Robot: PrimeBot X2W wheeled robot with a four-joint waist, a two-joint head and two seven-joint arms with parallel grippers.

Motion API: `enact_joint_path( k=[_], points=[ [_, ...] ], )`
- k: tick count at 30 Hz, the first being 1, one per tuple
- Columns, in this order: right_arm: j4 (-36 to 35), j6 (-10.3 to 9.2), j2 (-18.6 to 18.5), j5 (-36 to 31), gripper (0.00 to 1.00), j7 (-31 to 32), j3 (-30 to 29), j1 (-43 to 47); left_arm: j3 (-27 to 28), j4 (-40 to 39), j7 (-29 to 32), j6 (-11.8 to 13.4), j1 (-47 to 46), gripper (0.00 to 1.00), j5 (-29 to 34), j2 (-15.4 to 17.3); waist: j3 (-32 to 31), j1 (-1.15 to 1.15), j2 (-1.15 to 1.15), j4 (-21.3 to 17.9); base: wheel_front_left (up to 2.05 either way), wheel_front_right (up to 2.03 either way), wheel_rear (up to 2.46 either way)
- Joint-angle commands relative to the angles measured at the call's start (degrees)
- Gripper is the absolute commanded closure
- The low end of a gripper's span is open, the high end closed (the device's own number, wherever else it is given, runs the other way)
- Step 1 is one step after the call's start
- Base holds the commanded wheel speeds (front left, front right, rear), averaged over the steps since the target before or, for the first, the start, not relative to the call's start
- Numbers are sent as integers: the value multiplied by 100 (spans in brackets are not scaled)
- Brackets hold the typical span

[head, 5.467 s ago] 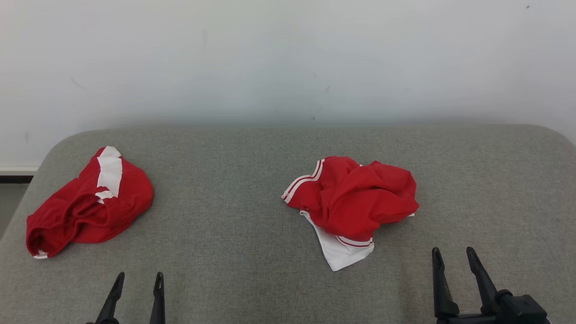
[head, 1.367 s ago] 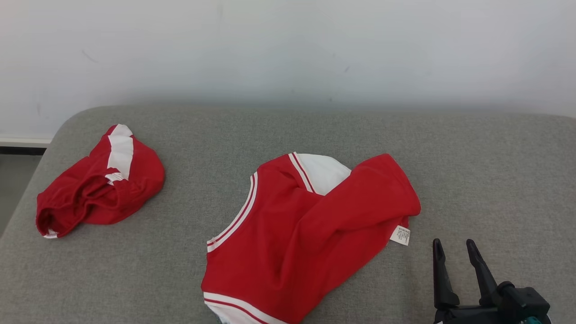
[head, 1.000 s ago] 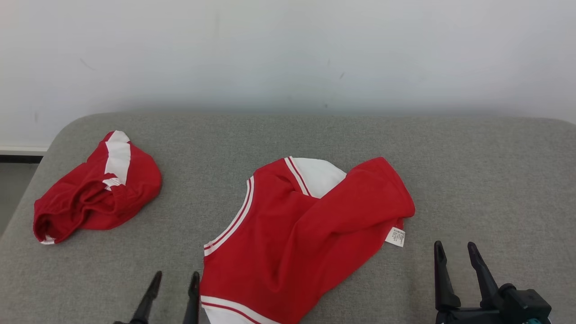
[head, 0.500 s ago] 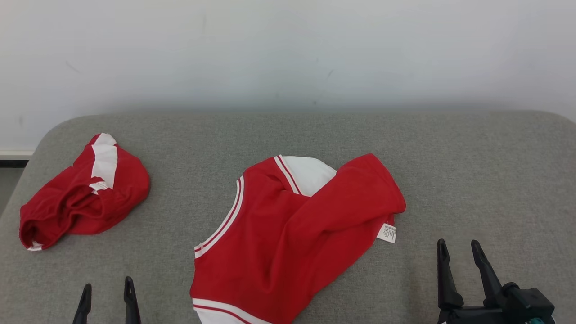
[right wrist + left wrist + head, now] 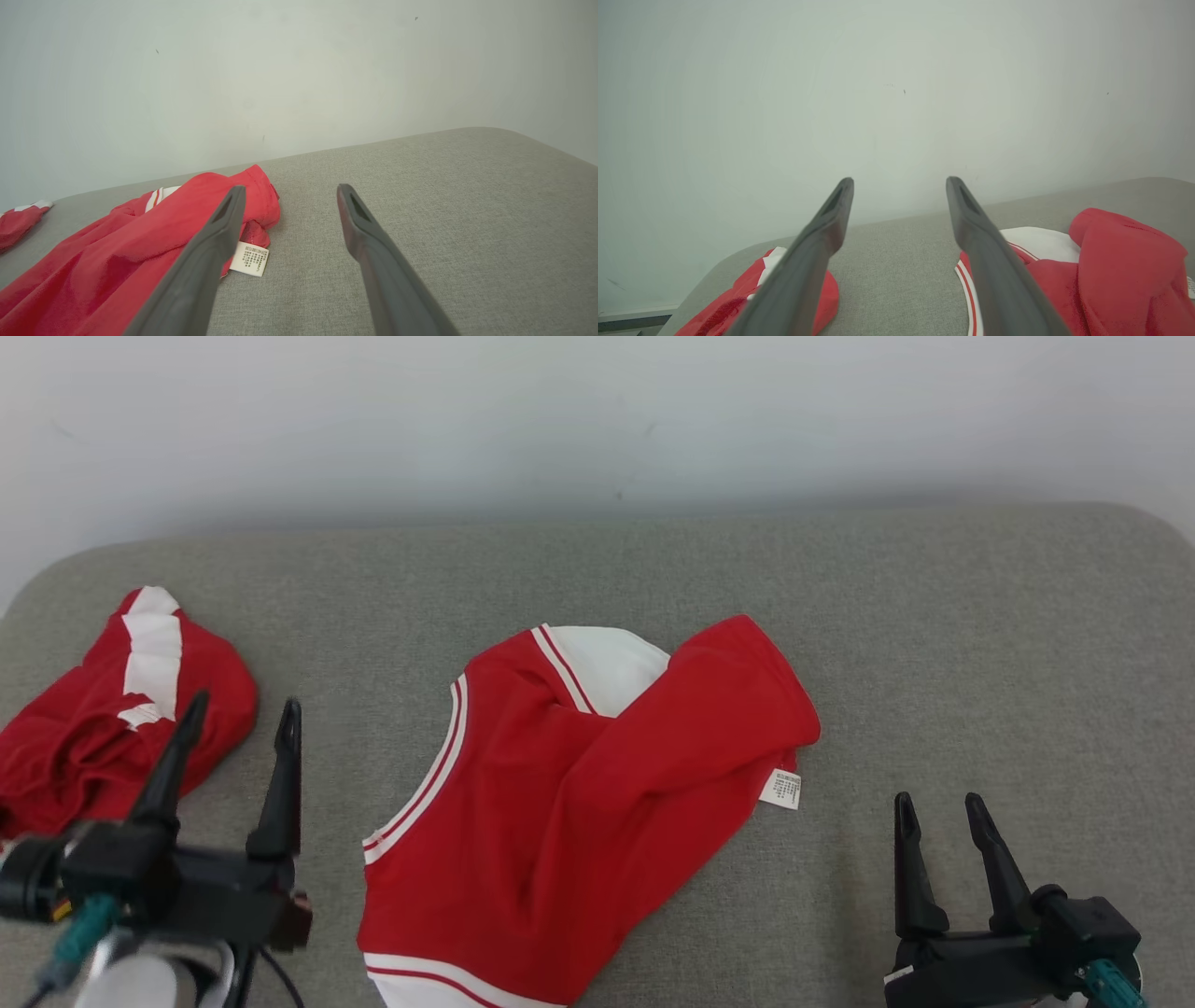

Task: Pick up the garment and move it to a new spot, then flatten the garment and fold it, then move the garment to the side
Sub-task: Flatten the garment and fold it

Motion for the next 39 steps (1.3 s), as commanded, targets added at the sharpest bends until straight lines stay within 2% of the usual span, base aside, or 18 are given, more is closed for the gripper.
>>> enact_joint_path(
  k=[1, 6, 14, 25, 31, 39],
  points=[
    [5, -13, 15, -3, 0, -5, 27, -94, -55, 149, 135, -134, -391, 0, -65, 90, 236, 0, 0, -234, 0, 0, 0],
    [-19, -13, 19, 127, 0, -4, 130, -355, -336, 689, 745, -428, -1768, 0, -393, 411, 703, 0, 0, -561, 0, 0, 0],
    [79, -13, 17, 351, 0, -4, 244, -670, -1272, 1670, 1445, -485, -3096, 0, -863, 927, 1177, 0, 0, -1017, 0, 0, 0],
    [136, -13, 19, 413, 0, -4, 306, -797, -2687, 2800, 2621, -482, -3768, 0, -2150, 1371, 1256, 0, 0, -1293, 0, 0, 0],
    [116, -13, 18, 413, 0, -4, 290, -805, -3371, 3005, 3138, -482, -3988, 0, -2481, 1588, 1301, 0, 0, -1329, 0, 0, 0],
    [106, -13, 19, 435, 0, -5, 336, -868, -3951, 3332, 3264, -483, -4288, 0, -2557, 1600, 1401, 0, 0, -1384, 0, 0, 0]
  ],
)
